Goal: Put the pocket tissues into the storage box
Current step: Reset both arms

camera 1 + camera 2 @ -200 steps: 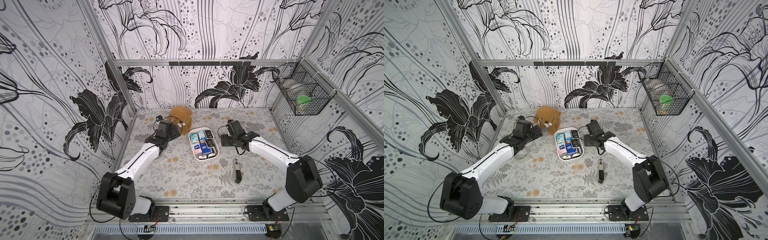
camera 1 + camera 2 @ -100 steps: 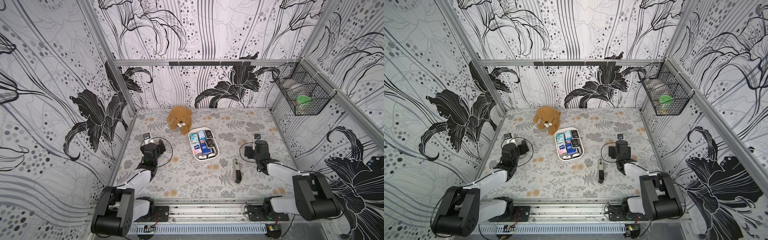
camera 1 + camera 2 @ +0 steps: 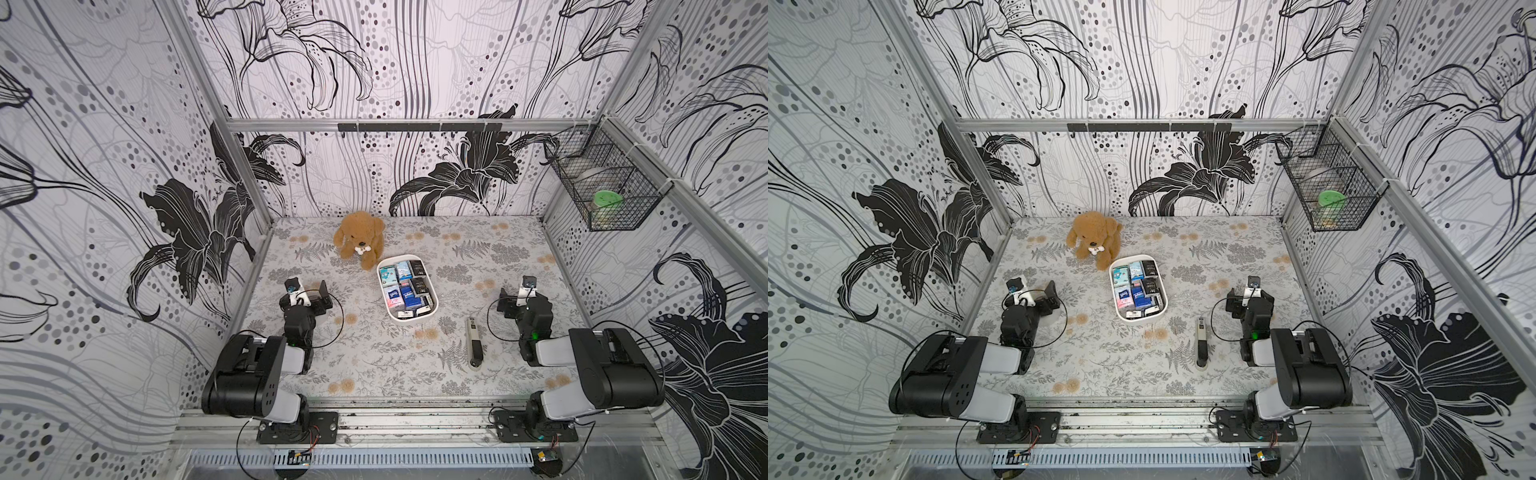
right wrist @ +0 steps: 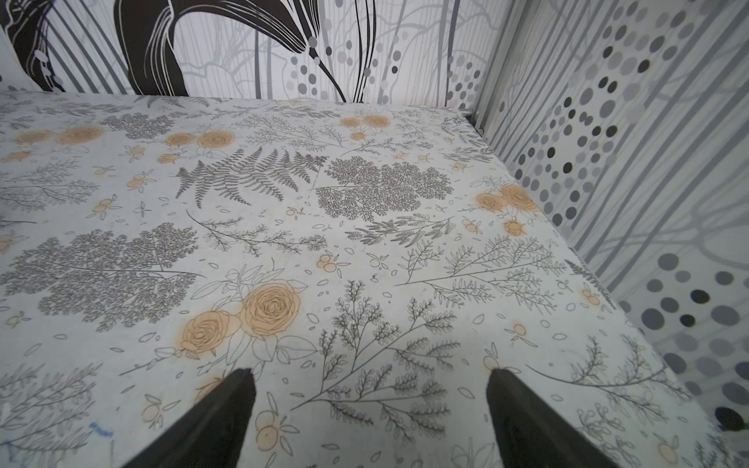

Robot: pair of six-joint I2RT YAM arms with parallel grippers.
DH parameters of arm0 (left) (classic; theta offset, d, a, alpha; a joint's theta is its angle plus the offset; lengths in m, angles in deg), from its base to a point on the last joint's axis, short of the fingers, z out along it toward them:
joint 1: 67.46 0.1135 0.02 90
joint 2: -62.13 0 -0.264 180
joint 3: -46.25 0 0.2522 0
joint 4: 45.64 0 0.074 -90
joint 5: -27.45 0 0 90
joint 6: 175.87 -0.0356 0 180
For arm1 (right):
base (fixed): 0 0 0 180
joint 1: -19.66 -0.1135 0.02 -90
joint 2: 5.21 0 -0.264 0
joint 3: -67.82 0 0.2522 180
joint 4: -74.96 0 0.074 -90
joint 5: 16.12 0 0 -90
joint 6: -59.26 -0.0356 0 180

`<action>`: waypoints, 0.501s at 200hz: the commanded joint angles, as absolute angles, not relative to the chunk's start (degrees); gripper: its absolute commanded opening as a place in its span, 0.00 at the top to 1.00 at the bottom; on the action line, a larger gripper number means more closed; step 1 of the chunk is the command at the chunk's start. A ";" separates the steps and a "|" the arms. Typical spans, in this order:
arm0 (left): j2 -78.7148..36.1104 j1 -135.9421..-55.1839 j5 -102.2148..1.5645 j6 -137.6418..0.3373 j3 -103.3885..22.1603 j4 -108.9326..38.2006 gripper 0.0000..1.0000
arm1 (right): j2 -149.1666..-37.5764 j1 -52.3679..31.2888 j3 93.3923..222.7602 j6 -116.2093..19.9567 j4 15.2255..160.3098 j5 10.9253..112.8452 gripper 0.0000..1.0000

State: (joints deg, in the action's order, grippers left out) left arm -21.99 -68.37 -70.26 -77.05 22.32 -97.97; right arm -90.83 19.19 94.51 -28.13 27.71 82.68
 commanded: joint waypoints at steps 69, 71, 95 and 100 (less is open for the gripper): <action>-22.24 -68.09 -67.93 -78.67 21.54 -103.82 0.02 | -91.16 19.49 94.46 -28.54 21.33 80.47 0.04; -22.22 -68.08 -67.92 -78.67 21.58 -103.81 0.03 | -91.23 19.49 94.49 -28.54 21.31 80.41 0.05; -22.30 -68.07 -68.09 -78.75 21.33 -103.28 0.02 | -91.25 19.48 94.59 -28.54 21.58 80.30 0.05; -22.26 -68.08 -68.09 -78.75 21.28 -103.36 0.02 | -91.18 19.46 94.60 -28.54 21.57 80.30 0.04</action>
State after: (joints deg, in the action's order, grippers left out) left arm -22.03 -68.37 -68.86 -77.84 22.01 -101.29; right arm -90.85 19.21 94.47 -28.11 23.05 80.91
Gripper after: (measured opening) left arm 0.975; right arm 0.956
